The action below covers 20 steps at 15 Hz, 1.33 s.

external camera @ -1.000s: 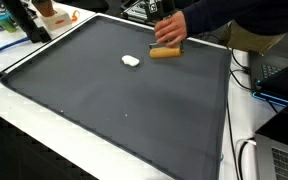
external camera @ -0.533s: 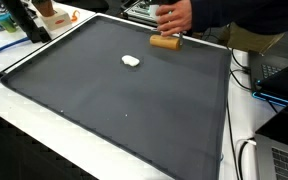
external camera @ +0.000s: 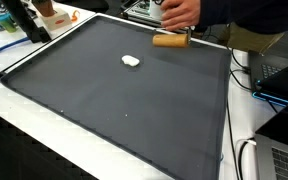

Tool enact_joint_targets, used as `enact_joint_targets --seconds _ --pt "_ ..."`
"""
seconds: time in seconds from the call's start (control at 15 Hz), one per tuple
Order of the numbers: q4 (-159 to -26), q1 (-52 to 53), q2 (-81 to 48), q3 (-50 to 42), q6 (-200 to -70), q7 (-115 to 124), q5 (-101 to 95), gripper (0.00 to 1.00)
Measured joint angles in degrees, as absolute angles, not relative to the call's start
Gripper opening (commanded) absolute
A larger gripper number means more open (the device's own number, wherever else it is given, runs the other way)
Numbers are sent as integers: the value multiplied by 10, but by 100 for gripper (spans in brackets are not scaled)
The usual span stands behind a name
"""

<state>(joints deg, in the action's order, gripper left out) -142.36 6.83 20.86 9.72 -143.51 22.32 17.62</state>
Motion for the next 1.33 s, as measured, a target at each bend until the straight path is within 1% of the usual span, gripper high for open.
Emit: enact_joint_targets --seconds 0.53,0.67,0.73,0.87,0.93,1.07,1.13,1.2,1.27,1.33 --pt "-1414 69 209 99 -1420 224 177 99" --pt "-1411 69 209 100 -1414 225 177 91" --pt "-1411 69 209 100 -1412 225 177 82" --pt "-1410 69 209 101 -1408 226 177 79" --pt "-1410 69 209 101 -1407 226 177 73" --pt "-1410 69 209 101 -1405 226 177 74" --pt "-1410 69 209 100 -1404 227 177 57" --pt "-1410 68 209 100 -1404 228 177 56" --pt "-1410 68 209 100 -1404 228 177 50" --pt "-1410 68 209 100 -1404 229 177 38"
